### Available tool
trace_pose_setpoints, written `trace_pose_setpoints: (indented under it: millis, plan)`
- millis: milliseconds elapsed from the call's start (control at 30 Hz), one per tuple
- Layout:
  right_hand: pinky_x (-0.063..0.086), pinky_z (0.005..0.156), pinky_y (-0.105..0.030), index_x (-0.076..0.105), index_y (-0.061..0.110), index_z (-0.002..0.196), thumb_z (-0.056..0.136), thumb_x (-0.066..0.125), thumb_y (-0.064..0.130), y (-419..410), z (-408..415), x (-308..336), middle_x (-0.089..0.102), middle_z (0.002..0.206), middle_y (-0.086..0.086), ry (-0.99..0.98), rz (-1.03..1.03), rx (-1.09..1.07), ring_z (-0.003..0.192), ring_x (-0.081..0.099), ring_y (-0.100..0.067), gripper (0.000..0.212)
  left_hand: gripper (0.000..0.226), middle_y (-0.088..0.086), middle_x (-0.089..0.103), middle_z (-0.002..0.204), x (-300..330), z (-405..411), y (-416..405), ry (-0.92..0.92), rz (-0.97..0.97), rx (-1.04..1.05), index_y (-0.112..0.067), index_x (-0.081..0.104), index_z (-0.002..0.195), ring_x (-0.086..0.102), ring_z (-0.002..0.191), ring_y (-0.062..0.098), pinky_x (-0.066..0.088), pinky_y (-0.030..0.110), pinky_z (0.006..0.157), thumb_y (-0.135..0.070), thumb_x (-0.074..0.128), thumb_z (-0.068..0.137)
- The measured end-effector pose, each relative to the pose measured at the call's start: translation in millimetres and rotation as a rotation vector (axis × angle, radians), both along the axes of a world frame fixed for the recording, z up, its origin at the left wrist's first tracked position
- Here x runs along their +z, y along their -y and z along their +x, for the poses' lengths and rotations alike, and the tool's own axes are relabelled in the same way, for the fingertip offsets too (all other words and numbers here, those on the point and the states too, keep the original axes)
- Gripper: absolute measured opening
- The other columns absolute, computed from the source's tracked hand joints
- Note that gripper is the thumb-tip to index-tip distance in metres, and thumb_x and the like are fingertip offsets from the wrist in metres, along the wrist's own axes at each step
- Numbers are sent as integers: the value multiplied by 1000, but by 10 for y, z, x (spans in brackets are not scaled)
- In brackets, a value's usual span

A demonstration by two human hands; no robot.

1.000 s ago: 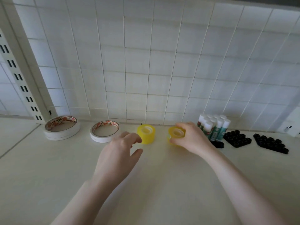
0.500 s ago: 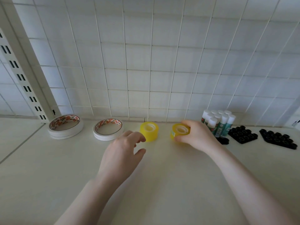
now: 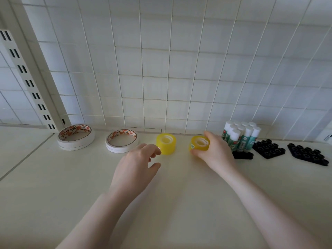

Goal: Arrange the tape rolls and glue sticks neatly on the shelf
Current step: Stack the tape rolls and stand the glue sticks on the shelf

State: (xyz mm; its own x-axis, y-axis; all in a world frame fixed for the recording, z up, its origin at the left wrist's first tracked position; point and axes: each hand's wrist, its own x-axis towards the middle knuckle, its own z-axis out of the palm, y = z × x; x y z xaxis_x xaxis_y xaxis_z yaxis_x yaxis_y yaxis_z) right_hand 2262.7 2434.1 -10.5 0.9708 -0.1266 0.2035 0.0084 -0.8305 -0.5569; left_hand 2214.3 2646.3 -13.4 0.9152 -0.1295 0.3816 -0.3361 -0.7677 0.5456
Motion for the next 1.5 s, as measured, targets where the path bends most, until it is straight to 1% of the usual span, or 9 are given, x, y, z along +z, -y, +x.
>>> trace_pose_setpoints:
  millis: [233, 467, 667, 767, 900, 1000, 1133, 1267, 1500]
  plan:
    - [35, 83, -26, 40, 15, 139, 81, 69, 32, -46, -3, -39, 55, 129, -6, 27, -27, -27, 119, 48, -25, 66, 24, -13, 54, 89, -2, -10, -14, -7, 0, 0, -26, 62, 102, 55, 81, 7, 49, 31, 74, -18, 68, 80]
    - [35, 94, -29, 43, 14, 137, 72, 78, 36, 16, 29, -40, 50, 136, -6, 21, 56, 0, 124, 45, -23, 77, 25, -15, 54, 88, -11, -4, -4, -29, -1, -10, -26, 61, 102, 54, 81, 6, 48, 29, 74, -18, 68, 80]
    - [33, 92, -26, 46, 14, 136, 67, 82, 35, 48, 20, -75, 51, 135, -5, 46, 107, 21, 123, 46, -21, 81, 25, -14, 55, 87, -23, -7, 1, -38, -6, -19, -26, 61, 102, 54, 81, 7, 48, 31, 75, -17, 68, 79]
    - [30, 90, -21, 38, 14, 141, 70, 80, 36, 47, -8, -89, 46, 138, -6, 53, 110, 45, 126, 43, -20, 85, 25, -14, 55, 87, -24, -1, 2, -44, 4, -18, -25, 60, 102, 54, 81, 8, 48, 30, 75, -17, 67, 79]
    - [33, 90, -25, 29, 12, 144, 86, 60, 45, 35, -87, -56, 39, 140, -8, 78, -25, 51, 125, 42, -22, 73, 23, -12, 54, 89, -16, 7, 1, -62, 34, 4, -26, 60, 104, 53, 82, 8, 46, 28, 74, -21, 65, 82]
    - [36, 90, -31, 34, 11, 141, 93, 49, 43, 64, -195, 20, 43, 134, -9, 107, -157, 52, 120, 46, -26, 59, 21, -9, 56, 93, -8, -8, 10, -92, 70, 43, -25, 60, 105, 54, 86, 12, 47, 29, 75, -24, 63, 84]
    - [35, 89, -31, 46, 14, 131, 94, 50, 37, 192, -422, 90, 49, 127, -6, 151, -272, 76, 118, 47, -24, 44, 24, -6, 56, 105, 30, -65, 40, -123, 145, 54, -25, 59, 110, 56, 94, 16, 48, 32, 78, -27, 59, 86]
    - [40, 88, -31, 52, 18, 127, 92, 51, 36, 452, -666, 45, 53, 121, -2, 117, -404, 83, 114, 49, -22, 39, 28, -6, 52, 118, 94, -195, 167, -121, 270, 34, -27, 54, 118, 52, 107, 16, 42, 27, 75, -33, 54, 90]
    - [44, 85, -32, 60, 18, 116, 90, 53, 36, 1375, -1212, 5, 59, 110, 0, 95, -568, -3, 102, 55, -21, 33, 33, -8, 50, 124, 190, -542, 739, -76, 366, 64, -29, 50, 122, 49, 114, 15, 43, 29, 85, -41, 50, 91]
